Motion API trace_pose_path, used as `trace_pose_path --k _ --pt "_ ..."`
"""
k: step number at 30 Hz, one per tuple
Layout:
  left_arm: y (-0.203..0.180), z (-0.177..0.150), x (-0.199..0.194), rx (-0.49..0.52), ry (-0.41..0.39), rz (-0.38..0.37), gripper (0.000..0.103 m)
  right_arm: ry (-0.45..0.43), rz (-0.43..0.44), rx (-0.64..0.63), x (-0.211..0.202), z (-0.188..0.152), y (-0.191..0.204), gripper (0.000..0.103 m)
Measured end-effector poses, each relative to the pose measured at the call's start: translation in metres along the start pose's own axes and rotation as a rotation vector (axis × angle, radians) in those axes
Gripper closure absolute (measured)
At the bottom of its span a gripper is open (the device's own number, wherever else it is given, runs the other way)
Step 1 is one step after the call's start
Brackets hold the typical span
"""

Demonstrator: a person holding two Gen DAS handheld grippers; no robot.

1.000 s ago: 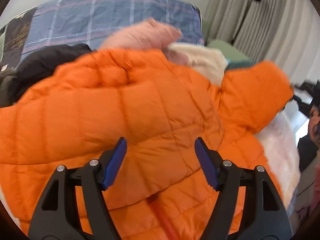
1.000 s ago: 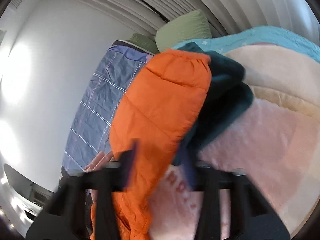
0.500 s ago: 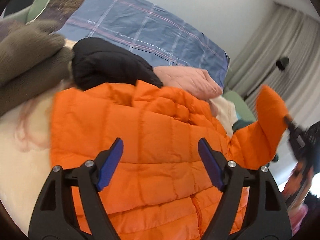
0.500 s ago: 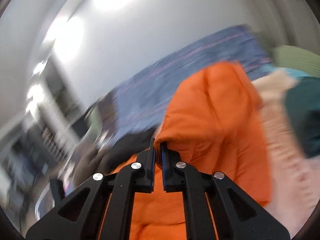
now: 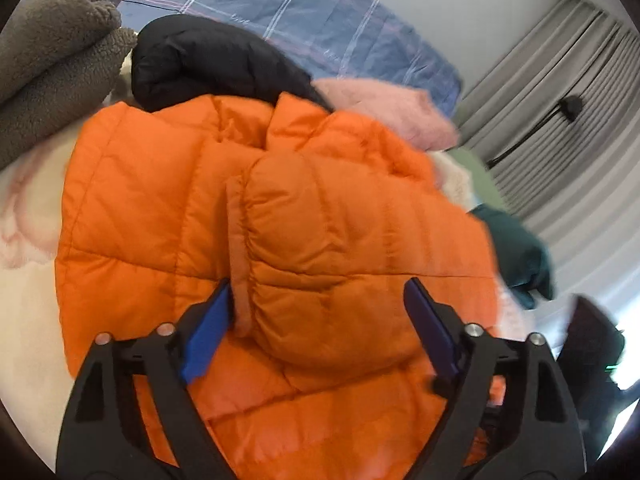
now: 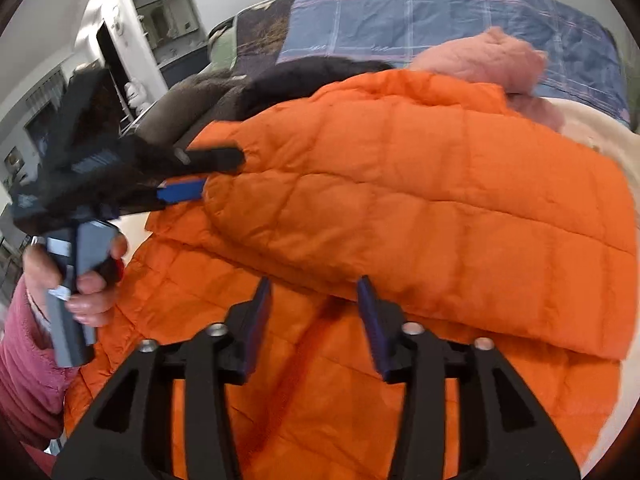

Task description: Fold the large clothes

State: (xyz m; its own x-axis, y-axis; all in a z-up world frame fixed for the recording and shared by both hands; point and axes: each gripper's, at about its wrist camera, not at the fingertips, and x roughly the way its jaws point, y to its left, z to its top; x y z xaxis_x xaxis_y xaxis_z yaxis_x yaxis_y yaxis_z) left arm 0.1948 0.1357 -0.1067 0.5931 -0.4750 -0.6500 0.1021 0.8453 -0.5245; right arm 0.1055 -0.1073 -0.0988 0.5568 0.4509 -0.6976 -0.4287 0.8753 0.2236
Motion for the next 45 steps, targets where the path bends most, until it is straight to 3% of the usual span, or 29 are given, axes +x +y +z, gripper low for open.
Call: trace_pose_path --k 2,3,4,7,9,11,14,16,20,23,26,30,32,34,38,45 --pt "-0.001 0.003 0.009 0.013 0.022 0.003 0.073 -0.024 -0.024 0.031 -0.014 0.0 -0.016 0.047" --pt "-0.002 0.003 0.009 0.013 0.021 -0.008 0.082 -0.029 -0.035 0.041 -0.016 -0.001 -0.023 0.047" --pt "-0.006 0.005 0.003 0.022 -0.001 -0.009 0.089 -0.042 -0.058 0.056 -0.023 -0.002 -0.03 0.047" --pt "-0.022 0.011 -0.038 0.108 -0.152 0.043 0.089 -0.094 -0.113 0.105 -0.04 0.003 -0.05 0.047" --pt "-0.025 0.015 -0.06 0.139 -0.209 0.079 0.088 -0.122 -0.149 0.16 -0.048 0.009 -0.066 0.047" --pt "-0.021 0.014 -0.066 0.161 -0.209 0.144 0.068 -0.127 -0.169 0.196 -0.046 0.008 -0.077 0.047" --pt "-0.002 0.004 -0.051 0.179 -0.162 0.327 0.061 -0.06 -0.236 0.204 -0.017 0.007 -0.087 0.047" --pt "0.015 -0.006 -0.037 0.167 -0.104 0.395 0.061 -0.009 -0.252 0.238 0.006 0.002 -0.098 0.047" --pt "0.025 -0.012 -0.043 0.135 -0.111 0.39 0.059 -0.032 -0.238 0.233 -0.003 0.0 -0.099 0.047" --pt "0.005 -0.004 -0.055 0.177 -0.177 0.397 0.056 -0.091 -0.261 0.195 -0.02 0.016 -0.089 0.047" --pt "-0.03 0.002 -0.057 0.241 -0.214 0.303 0.043 -0.149 -0.277 0.179 -0.032 0.029 -0.089 0.047" --pt "-0.056 -0.002 -0.011 0.345 -0.131 0.309 0.028 -0.125 -0.25 0.228 -0.014 0.035 -0.099 0.047" --pt "-0.052 -0.013 0.032 0.397 -0.057 0.4 0.022 -0.061 -0.274 0.25 0.013 0.027 -0.107 0.047" --pt "-0.041 -0.025 0.057 0.43 -0.044 0.419 0.021 -0.053 -0.279 0.237 0.037 0.011 -0.112 0.044" --pt "-0.039 -0.026 0.061 0.419 -0.046 0.416 0.02 -0.081 -0.309 0.197 0.042 0.006 -0.105 0.04" --pt "-0.034 -0.031 0.058 0.405 -0.049 0.401 0.019 -0.084 -0.286 0.194 0.046 0.004 -0.106 0.033"
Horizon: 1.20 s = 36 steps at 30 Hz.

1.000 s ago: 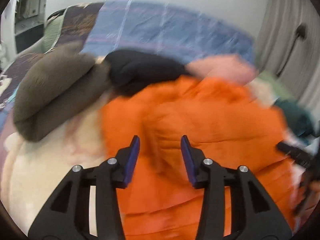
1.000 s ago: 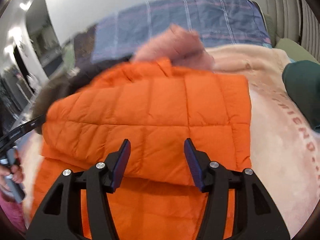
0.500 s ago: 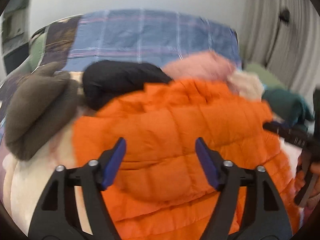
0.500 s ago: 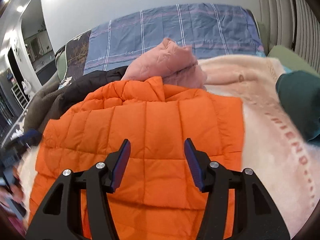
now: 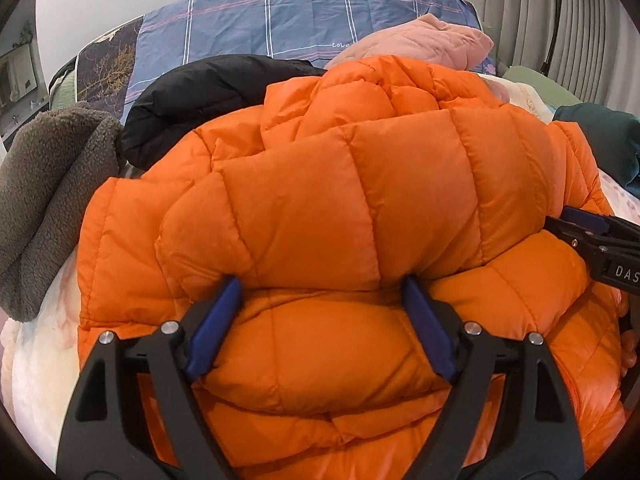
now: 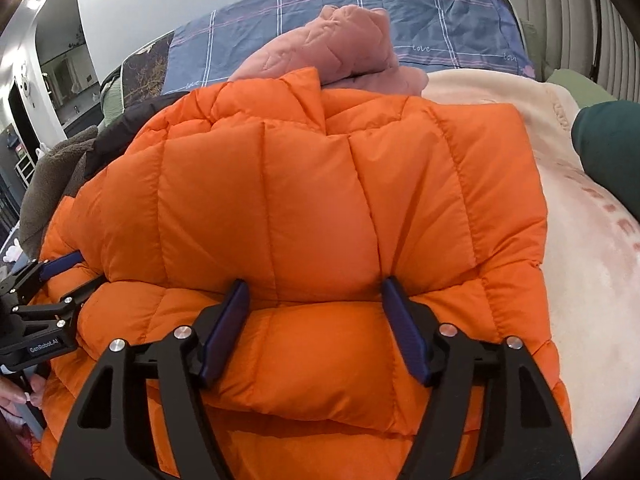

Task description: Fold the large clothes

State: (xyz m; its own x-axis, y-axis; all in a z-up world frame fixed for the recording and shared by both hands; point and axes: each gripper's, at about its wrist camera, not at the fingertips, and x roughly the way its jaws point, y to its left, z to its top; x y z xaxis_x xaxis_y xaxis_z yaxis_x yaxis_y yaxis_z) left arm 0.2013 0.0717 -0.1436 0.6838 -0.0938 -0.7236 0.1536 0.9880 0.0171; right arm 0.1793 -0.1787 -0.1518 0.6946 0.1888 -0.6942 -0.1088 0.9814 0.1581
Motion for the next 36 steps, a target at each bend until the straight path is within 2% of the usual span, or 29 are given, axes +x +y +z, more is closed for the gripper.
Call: trace_pose_path --k 8,15,17,20,21,24,26,28,30,36 --pt "0.001 0.002 0.004 -0.001 0.017 0.002 0.017 0.002 -0.008 -0.009 0.002 -0.002 0.002 0.032" --pt "-0.002 0.001 0.001 0.012 0.007 0.039 0.014 -0.015 0.012 0.014 -0.004 -0.005 -0.002 0.032" --pt "-0.003 0.002 -0.008 0.02 0.006 0.052 0.017 -0.005 0.019 0.038 -0.017 -0.006 -0.004 0.032" --pt "0.008 -0.005 -0.043 -0.03 -0.031 -0.095 0.018 -0.026 0.073 0.059 -0.049 -0.014 -0.011 0.032" --pt "0.011 -0.009 -0.056 -0.015 -0.054 -0.118 0.018 -0.036 0.076 0.036 -0.062 -0.019 -0.014 0.032" --pt "0.018 -0.023 -0.09 0.073 -0.11 -0.072 0.018 -0.061 0.011 -0.022 -0.089 -0.029 -0.023 0.032" --pt "0.029 -0.035 -0.108 0.083 -0.122 -0.072 0.018 -0.072 -0.014 -0.022 -0.11 -0.037 -0.036 0.032" --pt "0.04 -0.049 -0.117 0.058 -0.099 -0.077 0.018 -0.073 -0.014 0.015 -0.129 -0.05 -0.053 0.032" --pt "0.052 -0.068 -0.119 0.027 -0.043 -0.091 0.018 -0.051 -0.02 0.049 -0.138 -0.064 -0.067 0.032" --pt "0.063 -0.11 -0.119 0.009 0.063 -0.117 0.017 0.046 -0.048 0.082 -0.135 -0.107 -0.088 0.032"
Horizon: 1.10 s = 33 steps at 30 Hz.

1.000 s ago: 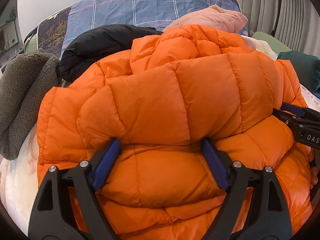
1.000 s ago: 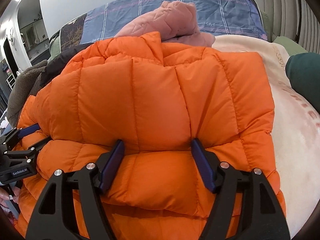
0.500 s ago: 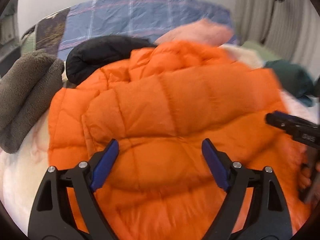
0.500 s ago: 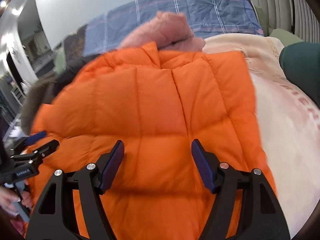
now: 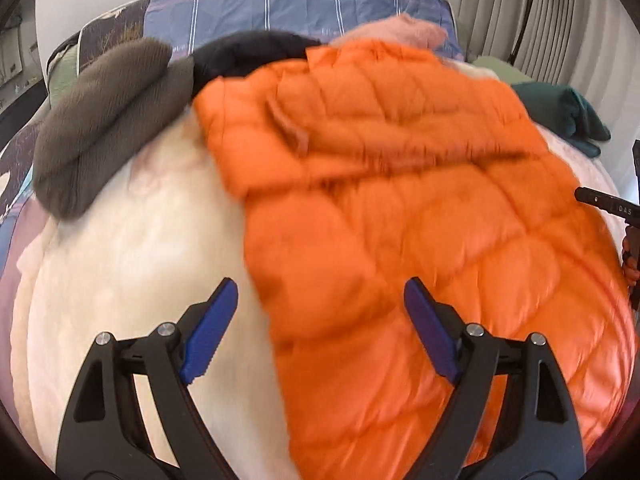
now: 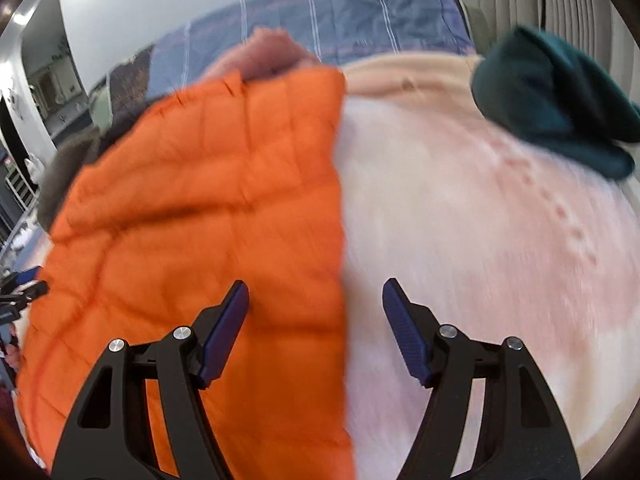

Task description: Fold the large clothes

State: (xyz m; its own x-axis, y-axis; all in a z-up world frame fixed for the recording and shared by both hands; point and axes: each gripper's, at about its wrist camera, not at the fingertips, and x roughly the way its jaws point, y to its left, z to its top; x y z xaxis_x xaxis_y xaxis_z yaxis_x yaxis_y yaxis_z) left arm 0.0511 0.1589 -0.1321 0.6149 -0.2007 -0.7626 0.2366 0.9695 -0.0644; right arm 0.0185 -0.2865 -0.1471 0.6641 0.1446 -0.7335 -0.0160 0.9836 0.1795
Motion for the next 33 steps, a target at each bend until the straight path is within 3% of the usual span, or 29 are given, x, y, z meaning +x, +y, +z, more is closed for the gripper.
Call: trace_pose_path --k 4,15,22,26,27,28,29,30,31,33 --pt "0.0 -0.017 -0.003 -0.011 0.034 -0.058 0.017 0.002 0.058 0.053 -0.008 -0.014 -0.01 0.032" --pt "0.0 -0.055 -0.027 -0.082 0.033 -0.187 0.017 0.017 0.172 0.069 -0.042 -0.061 -0.014 0.032" --pt "-0.012 -0.088 -0.058 -0.091 0.015 -0.239 0.019 0.021 0.329 0.129 -0.073 -0.094 -0.02 0.037" --pt "-0.015 -0.105 -0.071 -0.127 0.017 -0.285 0.032 0.023 0.363 0.128 -0.085 -0.109 -0.017 0.044" --pt "-0.016 -0.107 -0.073 -0.126 0.014 -0.285 0.035 0.018 0.352 0.126 -0.086 -0.109 -0.016 0.054" --pt "-0.018 -0.107 -0.075 -0.122 0.006 -0.292 0.051 0.01 0.347 0.14 -0.087 -0.108 -0.017 0.075" --pt "-0.019 -0.106 -0.076 -0.122 0.001 -0.305 0.079 0.004 0.384 0.18 -0.088 -0.105 -0.02 0.089" --pt "-0.019 -0.102 -0.079 -0.13 -0.008 -0.316 0.083 -0.015 0.433 0.227 -0.09 -0.1 -0.024 0.096" --pt "-0.02 -0.097 -0.083 -0.13 -0.021 -0.312 0.09 -0.041 0.451 0.243 -0.095 -0.097 -0.026 0.098" --pt "-0.024 -0.082 -0.105 -0.092 -0.097 -0.292 0.093 -0.106 0.467 0.233 -0.113 -0.088 -0.025 0.1"
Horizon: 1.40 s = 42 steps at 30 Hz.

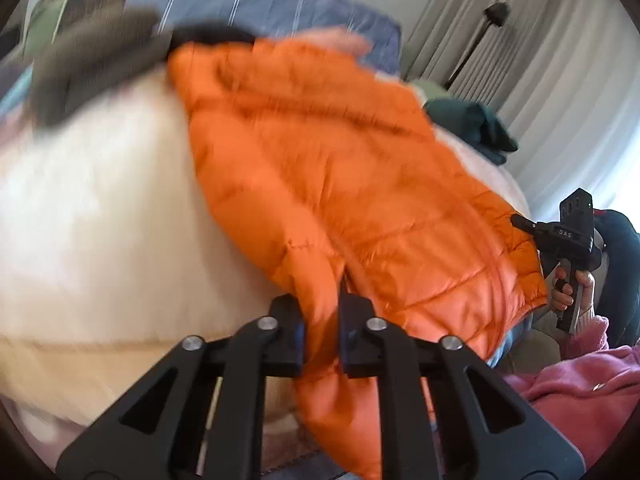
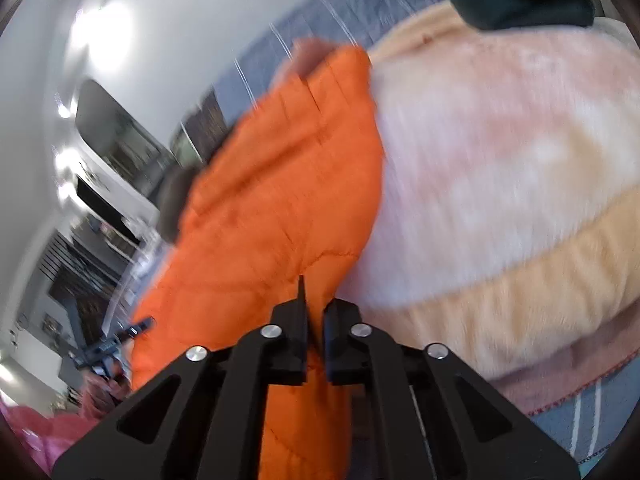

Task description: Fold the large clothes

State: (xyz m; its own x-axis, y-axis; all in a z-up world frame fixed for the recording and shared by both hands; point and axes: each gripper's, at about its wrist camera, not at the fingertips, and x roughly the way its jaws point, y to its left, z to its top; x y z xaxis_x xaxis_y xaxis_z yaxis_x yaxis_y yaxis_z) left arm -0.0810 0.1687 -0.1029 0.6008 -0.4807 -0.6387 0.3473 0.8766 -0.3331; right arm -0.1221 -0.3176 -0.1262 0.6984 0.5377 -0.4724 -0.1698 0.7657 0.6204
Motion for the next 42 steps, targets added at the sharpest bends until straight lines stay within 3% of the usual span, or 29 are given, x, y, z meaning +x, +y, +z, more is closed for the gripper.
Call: trace_pose_path --k 8,15,20,26,30,32,35,38,39,42 --pt "-0.031 0.046 -0.097 0.096 -0.318 0.028 0.097 -0.253 0.095 -0.136 -0.08 0.032 0.061 0.101" --pt "-0.042 0.055 -0.134 0.139 -0.426 0.083 0.095 -0.354 0.062 -0.228 -0.105 0.039 0.088 0.101" --pt "-0.02 0.079 -0.099 0.115 -0.373 0.15 0.091 -0.337 -0.031 -0.235 -0.057 0.067 0.075 0.101" --pt "0.031 0.119 -0.004 0.068 -0.251 0.26 0.089 -0.252 -0.175 -0.198 0.038 0.105 0.042 0.1" --pt "0.06 0.124 0.052 0.037 -0.162 0.309 0.089 -0.164 -0.256 -0.167 0.092 0.112 0.016 0.097" --pt "0.074 0.119 0.079 0.02 -0.104 0.32 0.087 -0.139 -0.26 -0.142 0.104 0.11 0.007 0.097" --pt "0.079 0.112 0.088 0.006 -0.1 0.295 0.086 -0.123 -0.265 -0.133 0.109 0.105 -0.001 0.096" --pt "0.082 0.112 0.084 0.008 -0.105 0.276 0.083 -0.12 -0.289 -0.132 0.107 0.105 -0.002 0.082" --pt "0.083 0.113 0.082 0.005 -0.107 0.272 0.082 -0.129 -0.302 -0.133 0.103 0.105 -0.001 0.071" --pt "0.078 0.111 0.059 -0.01 -0.146 0.255 0.062 -0.195 -0.301 -0.16 0.075 0.102 0.01 0.065"
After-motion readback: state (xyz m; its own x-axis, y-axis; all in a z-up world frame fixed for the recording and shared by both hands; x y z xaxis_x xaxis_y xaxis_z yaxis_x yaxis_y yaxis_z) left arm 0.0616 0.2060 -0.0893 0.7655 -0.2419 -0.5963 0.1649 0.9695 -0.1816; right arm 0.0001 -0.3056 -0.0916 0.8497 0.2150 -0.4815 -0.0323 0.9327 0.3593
